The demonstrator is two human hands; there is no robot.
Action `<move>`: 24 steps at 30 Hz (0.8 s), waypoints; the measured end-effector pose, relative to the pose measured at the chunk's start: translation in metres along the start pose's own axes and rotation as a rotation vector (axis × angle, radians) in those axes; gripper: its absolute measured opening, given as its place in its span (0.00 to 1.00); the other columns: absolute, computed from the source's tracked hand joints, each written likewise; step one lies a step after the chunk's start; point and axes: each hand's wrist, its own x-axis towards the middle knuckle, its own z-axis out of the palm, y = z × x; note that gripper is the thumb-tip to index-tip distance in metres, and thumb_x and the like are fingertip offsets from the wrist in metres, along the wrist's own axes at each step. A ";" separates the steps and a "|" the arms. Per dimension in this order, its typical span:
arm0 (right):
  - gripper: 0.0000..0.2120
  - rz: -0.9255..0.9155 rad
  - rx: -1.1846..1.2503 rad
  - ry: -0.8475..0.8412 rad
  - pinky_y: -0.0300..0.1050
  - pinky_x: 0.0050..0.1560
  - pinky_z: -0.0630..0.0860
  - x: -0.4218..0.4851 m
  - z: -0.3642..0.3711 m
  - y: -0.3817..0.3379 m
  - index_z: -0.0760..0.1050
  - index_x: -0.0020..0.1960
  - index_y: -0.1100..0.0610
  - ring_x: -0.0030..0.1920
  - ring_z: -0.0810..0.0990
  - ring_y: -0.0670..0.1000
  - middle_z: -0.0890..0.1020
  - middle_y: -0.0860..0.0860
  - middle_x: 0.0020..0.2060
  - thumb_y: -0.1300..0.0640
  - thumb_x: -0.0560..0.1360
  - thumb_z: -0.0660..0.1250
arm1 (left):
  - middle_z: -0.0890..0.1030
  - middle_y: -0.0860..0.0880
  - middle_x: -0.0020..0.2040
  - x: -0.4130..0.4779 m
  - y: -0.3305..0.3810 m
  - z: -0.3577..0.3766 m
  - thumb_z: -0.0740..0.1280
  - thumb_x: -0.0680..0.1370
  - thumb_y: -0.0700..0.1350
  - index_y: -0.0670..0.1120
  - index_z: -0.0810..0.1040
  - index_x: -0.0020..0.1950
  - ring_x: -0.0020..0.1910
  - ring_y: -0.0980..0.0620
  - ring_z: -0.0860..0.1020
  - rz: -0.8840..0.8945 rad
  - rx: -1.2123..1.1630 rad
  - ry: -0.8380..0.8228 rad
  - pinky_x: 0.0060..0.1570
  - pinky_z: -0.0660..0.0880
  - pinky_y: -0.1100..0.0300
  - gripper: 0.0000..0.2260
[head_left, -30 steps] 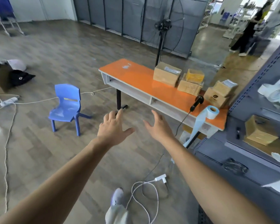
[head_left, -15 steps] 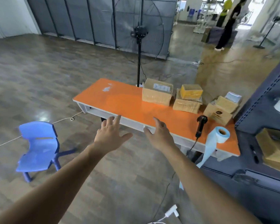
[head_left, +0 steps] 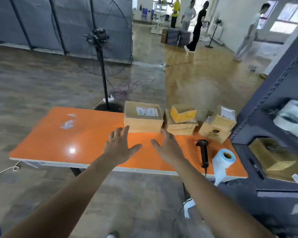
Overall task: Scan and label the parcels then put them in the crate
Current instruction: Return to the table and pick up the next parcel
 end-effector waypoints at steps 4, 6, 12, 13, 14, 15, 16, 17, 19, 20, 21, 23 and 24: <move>0.34 0.112 -0.003 0.063 0.59 0.67 0.70 0.036 -0.004 -0.005 0.51 0.79 0.47 0.73 0.64 0.54 0.59 0.50 0.76 0.38 0.79 0.59 | 0.55 0.47 0.78 0.058 0.002 0.000 0.61 0.75 0.67 0.51 0.48 0.80 0.76 0.44 0.55 0.111 -0.030 -0.071 0.68 0.66 0.45 0.40; 0.33 0.171 0.011 0.087 0.58 0.64 0.73 0.049 -0.011 -0.003 0.51 0.79 0.44 0.71 0.68 0.56 0.60 0.50 0.75 0.37 0.78 0.59 | 0.55 0.47 0.78 0.082 0.010 0.000 0.61 0.76 0.66 0.51 0.48 0.80 0.76 0.43 0.55 0.167 -0.026 -0.104 0.68 0.66 0.45 0.40; 0.33 0.251 -0.035 0.135 0.56 0.67 0.69 0.082 -0.033 0.023 0.52 0.79 0.47 0.73 0.64 0.58 0.59 0.52 0.76 0.40 0.80 0.59 | 0.55 0.46 0.77 0.140 0.039 0.012 0.61 0.76 0.65 0.49 0.48 0.80 0.76 0.42 0.55 0.262 -0.064 -0.174 0.68 0.66 0.44 0.40; 0.33 0.260 -0.033 0.146 0.56 0.67 0.68 0.089 -0.036 0.030 0.52 0.79 0.48 0.73 0.64 0.58 0.60 0.53 0.76 0.40 0.80 0.60 | 0.55 0.46 0.78 0.148 0.045 0.016 0.62 0.76 0.65 0.49 0.48 0.80 0.76 0.42 0.54 0.269 -0.075 -0.189 0.68 0.65 0.44 0.40; 0.33 0.263 -0.032 0.163 0.55 0.68 0.68 0.095 -0.039 0.037 0.53 0.79 0.49 0.73 0.64 0.58 0.61 0.54 0.76 0.41 0.79 0.60 | 0.55 0.46 0.78 0.155 0.053 0.020 0.62 0.76 0.65 0.49 0.48 0.80 0.76 0.42 0.54 0.277 -0.082 -0.200 0.69 0.65 0.44 0.40; 0.33 0.268 -0.025 0.180 0.55 0.67 0.69 0.102 -0.042 0.045 0.54 0.79 0.50 0.73 0.65 0.58 0.62 0.54 0.75 0.41 0.79 0.61 | 0.55 0.45 0.77 0.163 0.061 0.025 0.63 0.76 0.65 0.49 0.49 0.79 0.76 0.42 0.54 0.283 -0.087 -0.204 0.68 0.65 0.44 0.40; 0.33 0.273 -0.022 0.196 0.56 0.66 0.69 0.108 -0.045 0.052 0.54 0.79 0.50 0.72 0.65 0.58 0.63 0.54 0.75 0.41 0.79 0.61 | 0.57 0.45 0.77 0.171 0.070 0.030 0.64 0.75 0.64 0.48 0.51 0.79 0.75 0.42 0.55 0.286 -0.092 -0.204 0.68 0.65 0.44 0.40; 0.32 0.278 -0.018 0.208 0.56 0.66 0.69 0.114 -0.049 0.060 0.54 0.79 0.50 0.72 0.65 0.58 0.63 0.54 0.74 0.41 0.79 0.60 | 0.59 0.44 0.75 0.179 0.079 0.036 0.65 0.75 0.64 0.48 0.53 0.78 0.74 0.41 0.56 0.289 -0.099 -0.206 0.67 0.65 0.44 0.39; 0.32 0.280 -0.009 0.206 0.57 0.65 0.69 0.129 -0.057 0.076 0.53 0.79 0.50 0.73 0.65 0.57 0.63 0.54 0.75 0.41 0.80 0.59 | 0.61 0.44 0.74 0.196 0.098 0.048 0.66 0.74 0.64 0.48 0.54 0.78 0.73 0.41 0.58 0.303 -0.099 -0.225 0.67 0.66 0.43 0.40; 0.32 0.276 0.002 0.199 0.57 0.66 0.68 0.137 -0.061 0.084 0.53 0.79 0.49 0.73 0.65 0.57 0.62 0.54 0.75 0.41 0.80 0.59 | 0.60 0.44 0.74 0.205 0.108 0.054 0.67 0.73 0.64 0.49 0.52 0.78 0.73 0.40 0.58 0.307 -0.095 -0.237 0.66 0.66 0.42 0.41; 0.32 0.272 0.016 0.194 0.56 0.65 0.69 0.147 -0.066 0.092 0.53 0.79 0.49 0.72 0.65 0.57 0.63 0.54 0.74 0.41 0.80 0.59 | 0.60 0.44 0.75 0.214 0.118 0.060 0.67 0.73 0.65 0.49 0.51 0.78 0.74 0.40 0.57 0.301 -0.089 -0.247 0.66 0.66 0.41 0.42; 0.32 0.269 0.035 0.184 0.56 0.65 0.69 0.166 -0.077 0.108 0.53 0.79 0.49 0.72 0.67 0.57 0.63 0.54 0.74 0.41 0.80 0.59 | 0.58 0.44 0.75 0.230 0.137 0.071 0.68 0.72 0.64 0.49 0.49 0.79 0.74 0.40 0.57 0.283 -0.069 -0.253 0.67 0.67 0.41 0.44; 0.32 0.266 0.039 0.175 0.55 0.66 0.69 0.174 -0.081 0.115 0.53 0.79 0.49 0.72 0.67 0.57 0.63 0.54 0.74 0.41 0.80 0.59 | 0.58 0.44 0.75 0.237 0.147 0.076 0.69 0.72 0.64 0.49 0.48 0.79 0.75 0.40 0.56 0.279 -0.060 -0.251 0.67 0.67 0.42 0.45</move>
